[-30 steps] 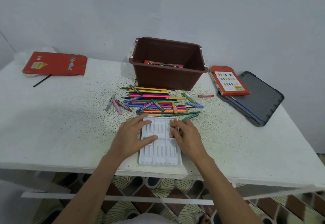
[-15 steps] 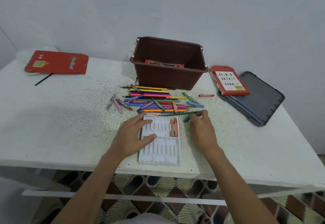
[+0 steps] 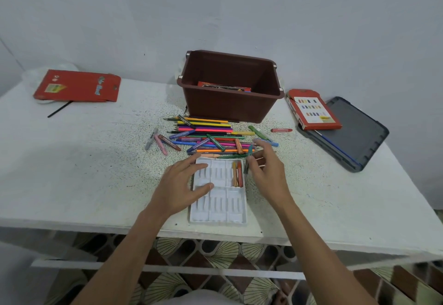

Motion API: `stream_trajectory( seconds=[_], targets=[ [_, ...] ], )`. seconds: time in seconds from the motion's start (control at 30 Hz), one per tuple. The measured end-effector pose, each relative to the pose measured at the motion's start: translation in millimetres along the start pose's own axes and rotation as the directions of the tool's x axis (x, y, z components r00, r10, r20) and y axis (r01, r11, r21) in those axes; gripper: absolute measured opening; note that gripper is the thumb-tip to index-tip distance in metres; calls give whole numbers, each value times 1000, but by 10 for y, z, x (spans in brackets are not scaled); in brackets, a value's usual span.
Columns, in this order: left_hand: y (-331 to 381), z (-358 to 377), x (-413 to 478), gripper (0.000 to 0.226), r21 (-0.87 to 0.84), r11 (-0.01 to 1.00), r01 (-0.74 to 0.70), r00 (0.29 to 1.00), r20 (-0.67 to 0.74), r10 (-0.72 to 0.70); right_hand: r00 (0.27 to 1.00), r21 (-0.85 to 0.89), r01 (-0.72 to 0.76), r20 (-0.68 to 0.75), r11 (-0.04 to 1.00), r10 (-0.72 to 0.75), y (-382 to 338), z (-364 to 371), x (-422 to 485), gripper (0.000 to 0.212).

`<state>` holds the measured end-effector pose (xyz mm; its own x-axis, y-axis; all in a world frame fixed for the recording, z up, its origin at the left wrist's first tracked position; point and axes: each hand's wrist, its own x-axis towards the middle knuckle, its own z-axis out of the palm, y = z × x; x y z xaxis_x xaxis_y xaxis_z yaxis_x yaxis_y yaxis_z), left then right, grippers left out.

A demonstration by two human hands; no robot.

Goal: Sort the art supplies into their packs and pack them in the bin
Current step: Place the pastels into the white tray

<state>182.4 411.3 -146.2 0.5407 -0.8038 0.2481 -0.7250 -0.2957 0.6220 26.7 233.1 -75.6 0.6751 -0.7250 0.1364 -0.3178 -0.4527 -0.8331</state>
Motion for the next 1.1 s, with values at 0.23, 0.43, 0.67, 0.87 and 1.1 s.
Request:
stream_trajectory(
  seconds=[0.23,0.43,0.67,0.87,1.1],
  targets=[
    [27,-10,4,68,19,1000,7,1000,-1,-7,986,-52,46,163,998,-37,-16,176,-66,32],
    [30,-15,2,69,19,1000,11,1000,5,-11,978,-242,185,143,952,-154,138,260,-74,38],
    [20,-6,-2,66,15,1000,13,1000,-3,-13,989,-251,93,138,963,-60,163,326,-53,49],
    [23,-10,2,67,26,1000,14,1000,-2,-14,978,-229,208,48,951,-202,236,331,-150,14],
    [28,-10,3,67,27,1000,3,1000,-10,-3,955,-214,294,27,931,-296,342,333,-210,10]
  ],
)
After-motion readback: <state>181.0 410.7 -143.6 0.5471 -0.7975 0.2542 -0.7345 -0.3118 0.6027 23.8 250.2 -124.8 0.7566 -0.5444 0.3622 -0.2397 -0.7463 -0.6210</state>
